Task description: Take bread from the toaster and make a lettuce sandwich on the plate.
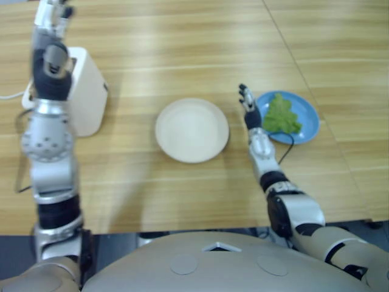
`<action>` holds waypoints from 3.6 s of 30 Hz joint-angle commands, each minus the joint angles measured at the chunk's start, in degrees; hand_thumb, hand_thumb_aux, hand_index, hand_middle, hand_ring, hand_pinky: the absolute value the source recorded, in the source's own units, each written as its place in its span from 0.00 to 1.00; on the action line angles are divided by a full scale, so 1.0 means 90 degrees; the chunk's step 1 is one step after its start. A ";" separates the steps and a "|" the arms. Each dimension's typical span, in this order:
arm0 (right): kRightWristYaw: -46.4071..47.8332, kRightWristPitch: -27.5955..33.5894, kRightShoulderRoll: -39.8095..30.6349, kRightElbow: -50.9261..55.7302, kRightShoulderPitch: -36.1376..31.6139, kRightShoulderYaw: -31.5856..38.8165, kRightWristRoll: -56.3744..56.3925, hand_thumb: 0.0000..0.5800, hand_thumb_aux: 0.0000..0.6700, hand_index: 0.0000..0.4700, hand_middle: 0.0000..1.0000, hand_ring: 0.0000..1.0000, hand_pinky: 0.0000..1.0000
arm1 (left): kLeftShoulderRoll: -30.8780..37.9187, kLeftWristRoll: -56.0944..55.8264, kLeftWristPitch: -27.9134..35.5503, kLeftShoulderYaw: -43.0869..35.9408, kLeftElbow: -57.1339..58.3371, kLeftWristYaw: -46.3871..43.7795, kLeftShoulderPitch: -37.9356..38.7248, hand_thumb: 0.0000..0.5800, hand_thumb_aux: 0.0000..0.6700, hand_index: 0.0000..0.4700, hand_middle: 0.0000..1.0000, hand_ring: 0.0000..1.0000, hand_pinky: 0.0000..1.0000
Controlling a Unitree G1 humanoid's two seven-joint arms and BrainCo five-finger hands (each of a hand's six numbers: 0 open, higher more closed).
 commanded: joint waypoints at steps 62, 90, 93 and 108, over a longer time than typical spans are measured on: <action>0.0251 0.0299 -0.0127 -0.0214 0.0545 0.0002 0.0118 0.00 0.00 0.00 0.00 0.00 0.00 | 0.1592 0.3954 0.2700 -0.1932 0.5212 0.1522 -0.0720 0.00 0.00 0.00 0.00 0.00 0.00; 0.0136 0.0607 -0.0081 0.0095 0.0543 0.0254 -0.0092 0.00 0.00 0.00 0.00 0.00 0.00 | 0.1286 0.4008 0.2280 -0.1579 0.2947 0.2907 -0.0167 1.00 1.00 0.98 1.00 1.00 1.00; 0.0134 0.0605 -0.0080 0.0075 0.0532 0.0264 -0.0084 0.00 0.00 0.00 0.00 0.00 0.00 | 0.1319 0.4029 0.2253 -0.1134 0.2380 0.3125 -0.0028 1.00 1.00 0.98 1.00 1.00 1.00; 0.0133 0.0589 -0.0073 0.0066 0.0511 0.0191 0.0004 0.00 0.00 0.00 0.00 0.00 0.00 | -0.0047 0.1696 0.0372 -0.1076 0.0248 0.2304 -0.0336 1.00 1.00 0.98 1.00 1.00 1.00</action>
